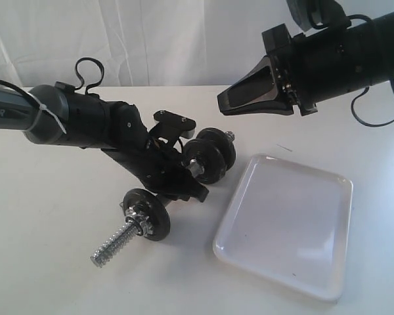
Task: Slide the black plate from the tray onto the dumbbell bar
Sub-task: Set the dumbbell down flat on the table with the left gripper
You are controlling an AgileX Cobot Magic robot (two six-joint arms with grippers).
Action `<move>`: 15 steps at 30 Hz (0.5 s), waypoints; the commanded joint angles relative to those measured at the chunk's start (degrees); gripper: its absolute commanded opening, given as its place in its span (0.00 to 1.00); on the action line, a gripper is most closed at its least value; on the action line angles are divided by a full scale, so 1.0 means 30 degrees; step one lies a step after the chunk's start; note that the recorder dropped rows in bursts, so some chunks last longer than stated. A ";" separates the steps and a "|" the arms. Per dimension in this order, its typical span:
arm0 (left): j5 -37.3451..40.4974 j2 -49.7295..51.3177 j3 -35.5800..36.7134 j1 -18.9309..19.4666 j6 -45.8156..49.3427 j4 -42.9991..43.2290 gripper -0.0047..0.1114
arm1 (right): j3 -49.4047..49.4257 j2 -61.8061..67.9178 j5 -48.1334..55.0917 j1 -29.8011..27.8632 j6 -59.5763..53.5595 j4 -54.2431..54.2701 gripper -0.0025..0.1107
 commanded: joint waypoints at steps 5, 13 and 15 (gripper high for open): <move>-0.1747 -0.2835 -0.0289 -0.0056 -0.0061 -0.1934 0.04 | -0.0034 -0.0147 0.0048 0.0027 0.0010 -0.0010 0.02; -0.1604 -0.2420 -0.0289 -0.0056 -0.0061 -0.2658 0.04 | -0.0034 -0.0147 0.0048 0.0027 0.0010 -0.0010 0.02; -0.1571 -0.2283 -0.0289 -0.0056 -0.0061 -0.2658 0.04 | -0.0034 -0.0147 0.0048 0.0027 0.0010 -0.0010 0.02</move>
